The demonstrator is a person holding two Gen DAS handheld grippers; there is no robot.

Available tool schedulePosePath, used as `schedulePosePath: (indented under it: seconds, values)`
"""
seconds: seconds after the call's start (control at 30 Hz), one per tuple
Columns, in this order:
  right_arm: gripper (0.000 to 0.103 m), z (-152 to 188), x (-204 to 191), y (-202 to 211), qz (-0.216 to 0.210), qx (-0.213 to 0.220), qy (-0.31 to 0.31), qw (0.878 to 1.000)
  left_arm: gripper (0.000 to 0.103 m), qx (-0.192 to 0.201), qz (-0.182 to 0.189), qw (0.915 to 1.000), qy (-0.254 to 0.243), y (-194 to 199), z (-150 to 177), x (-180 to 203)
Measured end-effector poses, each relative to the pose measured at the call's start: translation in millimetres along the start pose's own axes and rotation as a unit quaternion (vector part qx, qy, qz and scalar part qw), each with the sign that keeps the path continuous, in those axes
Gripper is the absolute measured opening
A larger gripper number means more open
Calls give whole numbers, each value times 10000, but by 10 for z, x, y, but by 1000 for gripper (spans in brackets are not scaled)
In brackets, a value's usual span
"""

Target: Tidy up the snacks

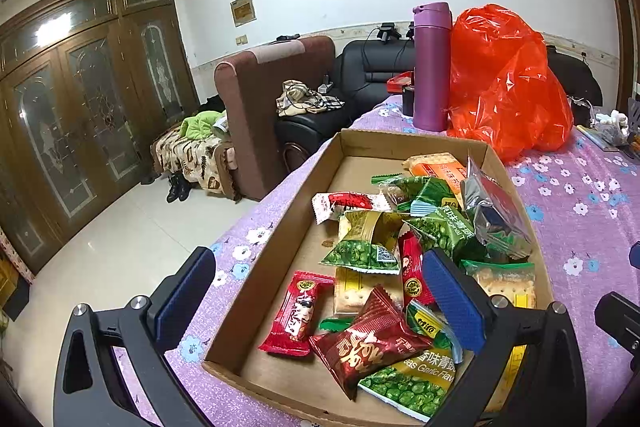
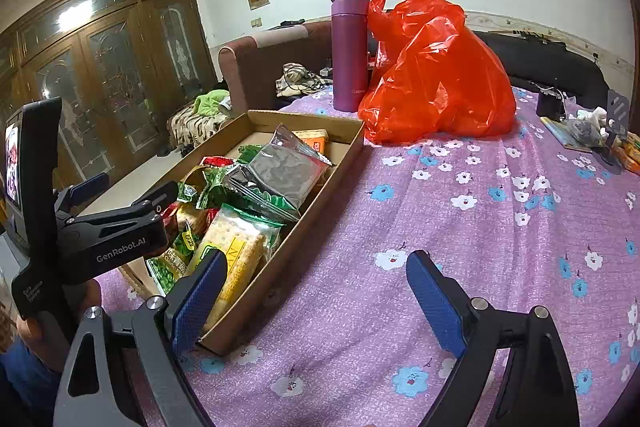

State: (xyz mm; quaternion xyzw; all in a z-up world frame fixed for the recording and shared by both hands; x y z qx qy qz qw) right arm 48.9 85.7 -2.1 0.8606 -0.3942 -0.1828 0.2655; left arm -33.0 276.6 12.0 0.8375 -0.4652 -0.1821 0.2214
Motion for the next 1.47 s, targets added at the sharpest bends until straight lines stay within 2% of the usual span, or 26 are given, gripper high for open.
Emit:
schedulePosePath:
  seconds: [1.0,1.13,1.3,1.47]
  values:
    - [94,-10,15,23,30,23,-15,10000,103,-40,17,10000,6,-25,-2,-17]
    - [94,-14,17,29,39,27,-13,10000,103,-25,-59,10000,10,-17,0,-23]
    - [94,-13,13,30,27,25,-6,10000,103,-7,-409,9992,-31,4,0,-81]
    - [94,-23,19,35,57,37,-8,10000,103,-23,-386,9992,26,40,21,-76]
Point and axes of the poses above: each gripper's, at about its wrist camera, not at the fingertips, and y roughly against the way its jaws point, x to its right, z to its underside, the point moved 10 cm from there along -y, roughly the way its jaws point, and after that the axes turned 8 degrees about z, right-handed, at the moved point
